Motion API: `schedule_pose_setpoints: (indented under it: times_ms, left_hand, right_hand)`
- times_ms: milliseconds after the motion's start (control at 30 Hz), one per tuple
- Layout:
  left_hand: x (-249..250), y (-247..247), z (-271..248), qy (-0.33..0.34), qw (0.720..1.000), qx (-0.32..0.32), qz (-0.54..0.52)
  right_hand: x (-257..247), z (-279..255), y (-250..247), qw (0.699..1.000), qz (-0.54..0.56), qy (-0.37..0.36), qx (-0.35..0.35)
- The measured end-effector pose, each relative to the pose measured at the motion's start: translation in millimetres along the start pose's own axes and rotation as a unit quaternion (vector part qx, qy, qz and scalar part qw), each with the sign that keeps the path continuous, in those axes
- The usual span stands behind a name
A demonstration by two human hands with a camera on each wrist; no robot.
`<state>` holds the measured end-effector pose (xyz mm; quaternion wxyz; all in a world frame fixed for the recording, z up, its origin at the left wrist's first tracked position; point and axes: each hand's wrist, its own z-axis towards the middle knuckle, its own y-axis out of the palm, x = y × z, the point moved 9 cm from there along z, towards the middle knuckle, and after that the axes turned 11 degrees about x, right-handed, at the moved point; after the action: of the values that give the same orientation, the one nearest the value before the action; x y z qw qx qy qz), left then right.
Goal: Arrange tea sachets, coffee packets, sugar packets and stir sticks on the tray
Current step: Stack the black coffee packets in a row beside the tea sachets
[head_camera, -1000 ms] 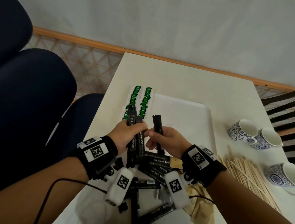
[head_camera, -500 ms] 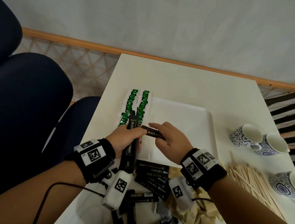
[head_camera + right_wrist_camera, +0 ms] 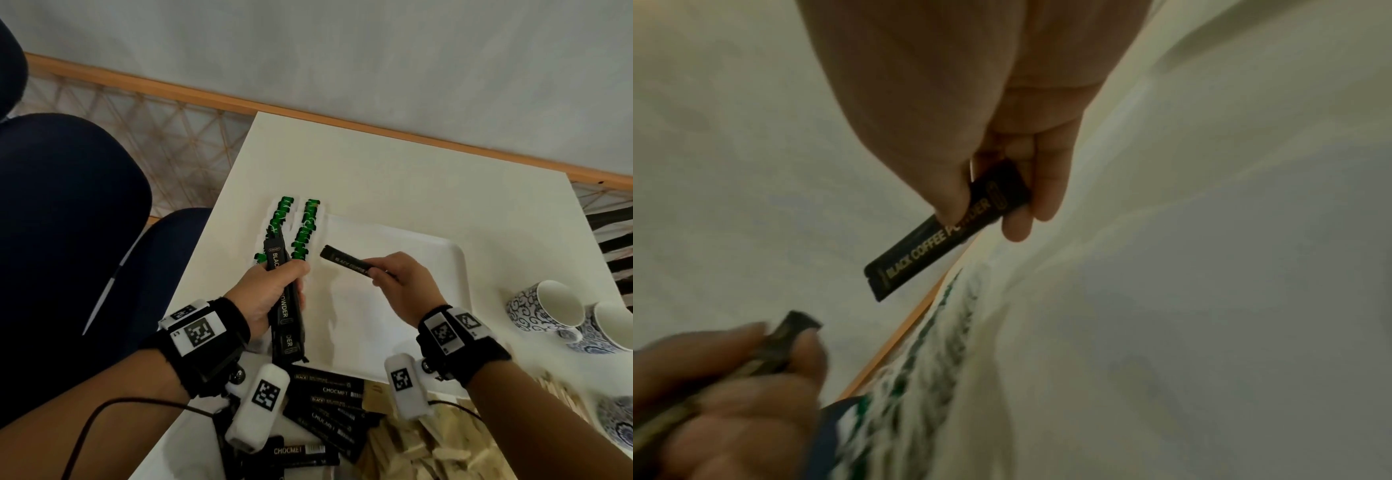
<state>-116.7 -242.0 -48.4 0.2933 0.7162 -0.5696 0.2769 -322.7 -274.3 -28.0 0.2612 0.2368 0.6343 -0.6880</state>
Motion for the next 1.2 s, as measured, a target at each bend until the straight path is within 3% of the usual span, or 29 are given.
schedule_pose_setpoints:
  times_ms: [233, 400, 1200]
  left_hand:
    - [10, 6, 20, -0.056, 0.996, -0.008, -0.073]
    - [21, 8, 40, -0.031, 0.998, 0.004, -0.055]
    - [32, 29, 62, 0.030, 0.998, -0.001, -0.059]
  right_hand:
    - [33, 63, 0, 0.994, -0.085, 0.060, 0.036]
    - [36, 94, 10, 0.990, -0.131, 0.053, 0.017]
    - [34, 118, 14, 0.983, -0.178, 0.003, 0.046]
